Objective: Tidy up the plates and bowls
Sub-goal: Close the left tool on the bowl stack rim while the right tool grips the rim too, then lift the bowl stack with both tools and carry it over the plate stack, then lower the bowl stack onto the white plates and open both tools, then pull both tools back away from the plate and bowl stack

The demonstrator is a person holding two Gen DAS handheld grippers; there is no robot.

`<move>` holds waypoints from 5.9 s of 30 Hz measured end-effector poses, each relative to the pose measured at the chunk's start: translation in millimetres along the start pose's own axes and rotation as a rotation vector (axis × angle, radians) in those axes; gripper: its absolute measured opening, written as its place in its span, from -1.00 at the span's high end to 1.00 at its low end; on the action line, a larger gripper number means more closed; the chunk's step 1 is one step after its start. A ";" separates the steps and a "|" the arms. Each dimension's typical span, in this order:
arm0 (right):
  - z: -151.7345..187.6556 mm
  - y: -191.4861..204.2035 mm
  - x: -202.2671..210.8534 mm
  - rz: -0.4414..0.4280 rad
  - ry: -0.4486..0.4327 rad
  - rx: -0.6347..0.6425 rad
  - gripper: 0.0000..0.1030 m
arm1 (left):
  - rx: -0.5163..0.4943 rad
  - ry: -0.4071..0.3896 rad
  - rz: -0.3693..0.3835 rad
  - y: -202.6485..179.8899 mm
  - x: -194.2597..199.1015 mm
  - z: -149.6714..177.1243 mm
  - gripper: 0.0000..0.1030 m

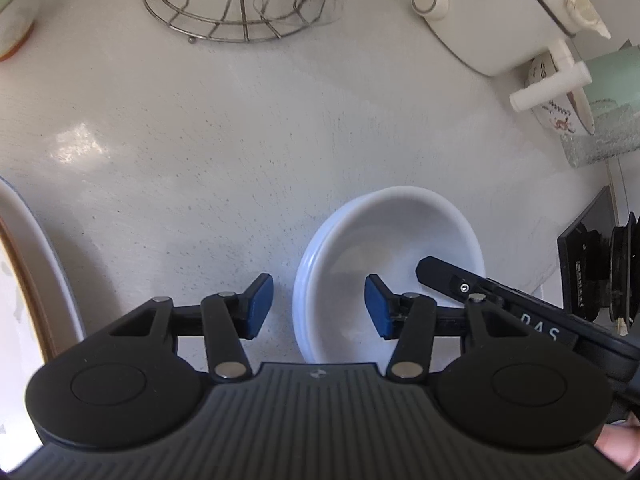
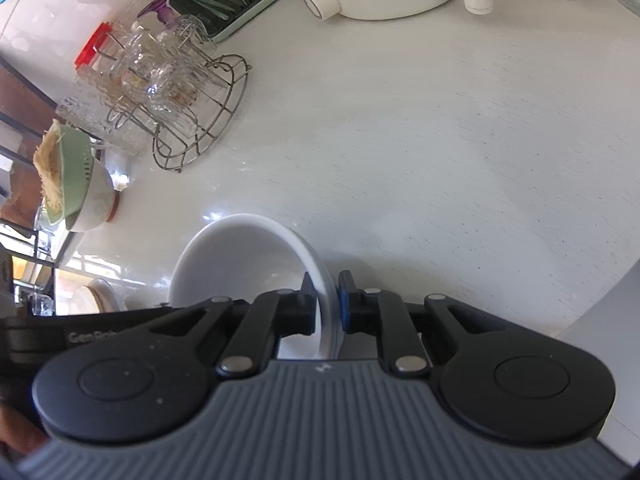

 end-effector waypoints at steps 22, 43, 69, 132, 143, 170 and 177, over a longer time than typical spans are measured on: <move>-2.0 9.4 30.0 -0.006 -0.017 0.078 0.74 | 0.021 -0.066 0.004 -5.4 39.5 13.5 0.74; 4.1 70.6 93.2 0.002 -0.096 0.133 0.72 | -0.013 -0.075 0.050 12.3 130.3 41.6 0.72; -6.5 219.1 34.0 -0.124 -0.087 0.317 0.69 | 0.178 -0.175 0.073 170.9 192.7 3.5 0.72; 59.7 208.4 223.5 -0.159 -0.502 0.556 0.23 | 0.180 -0.728 -0.063 132.3 345.6 202.6 -0.06; 109.9 186.7 243.2 -0.139 -0.519 0.555 0.23 | 0.153 -0.769 -0.037 113.8 348.8 267.8 -0.23; 179.0 178.6 264.3 -0.108 -0.579 0.588 -0.59 | 0.118 -0.866 -0.065 112.8 352.6 357.2 -0.40; 185.5 176.6 265.0 -0.089 -0.587 0.609 -0.59 | 0.124 -0.876 -0.068 116.0 350.8 364.0 -0.46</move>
Point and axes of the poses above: each gripper's, at about its wrist camera, not at the fingertips, and x roughly against the way its jaws point, y to its left, z to its underside, the point moved 7 cm from there along -x, roughly the way its jaws point, and after that the axes turned 15 degrees about x, right-handed, at the moved point
